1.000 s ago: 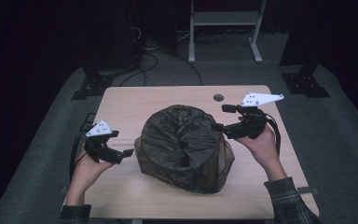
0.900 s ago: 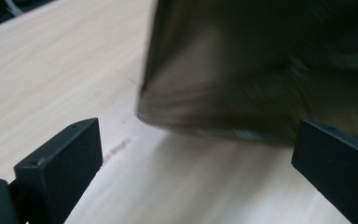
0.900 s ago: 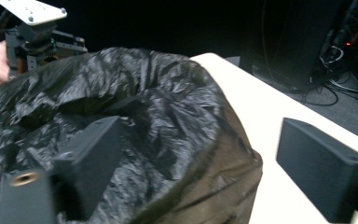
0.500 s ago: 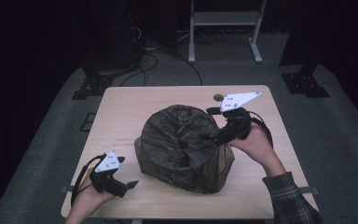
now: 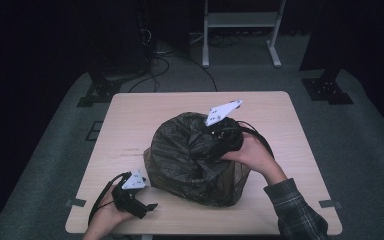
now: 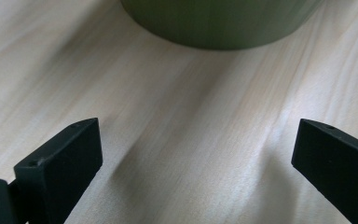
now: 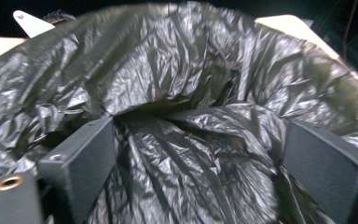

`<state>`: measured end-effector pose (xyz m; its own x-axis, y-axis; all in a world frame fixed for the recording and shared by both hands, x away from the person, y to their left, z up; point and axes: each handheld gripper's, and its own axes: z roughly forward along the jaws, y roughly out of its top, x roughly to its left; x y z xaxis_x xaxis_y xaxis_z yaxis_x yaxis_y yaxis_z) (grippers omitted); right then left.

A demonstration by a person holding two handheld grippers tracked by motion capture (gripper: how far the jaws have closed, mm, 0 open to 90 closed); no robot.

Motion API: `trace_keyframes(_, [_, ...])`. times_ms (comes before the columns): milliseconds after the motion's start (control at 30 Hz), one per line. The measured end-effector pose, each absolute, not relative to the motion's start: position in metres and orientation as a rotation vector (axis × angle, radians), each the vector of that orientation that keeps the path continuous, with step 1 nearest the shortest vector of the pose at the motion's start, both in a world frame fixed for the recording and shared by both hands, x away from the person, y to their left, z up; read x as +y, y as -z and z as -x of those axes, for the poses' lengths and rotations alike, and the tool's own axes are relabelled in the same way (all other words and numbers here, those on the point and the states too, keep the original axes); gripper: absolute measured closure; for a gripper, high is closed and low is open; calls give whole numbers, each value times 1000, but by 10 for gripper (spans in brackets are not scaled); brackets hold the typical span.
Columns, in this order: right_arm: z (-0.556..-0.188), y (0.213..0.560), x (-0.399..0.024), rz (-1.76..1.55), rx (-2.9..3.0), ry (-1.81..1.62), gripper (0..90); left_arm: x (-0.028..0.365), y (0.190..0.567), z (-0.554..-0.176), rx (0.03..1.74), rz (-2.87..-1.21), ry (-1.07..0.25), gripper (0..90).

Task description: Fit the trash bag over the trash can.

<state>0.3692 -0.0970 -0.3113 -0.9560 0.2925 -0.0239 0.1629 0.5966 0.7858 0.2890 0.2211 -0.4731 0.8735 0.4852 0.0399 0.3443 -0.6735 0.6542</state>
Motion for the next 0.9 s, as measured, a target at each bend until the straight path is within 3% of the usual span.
trace_keyframes(500, [-362, 321, -75, -273, 2825, -913, 79, 224, 480, -290, 592, -2334, -251, 0])
trace_keyframes(900, [-360, 304, -84, -330, 2755, -1043, 20, 227, 484, -288, 579, -2292, -257, 0])
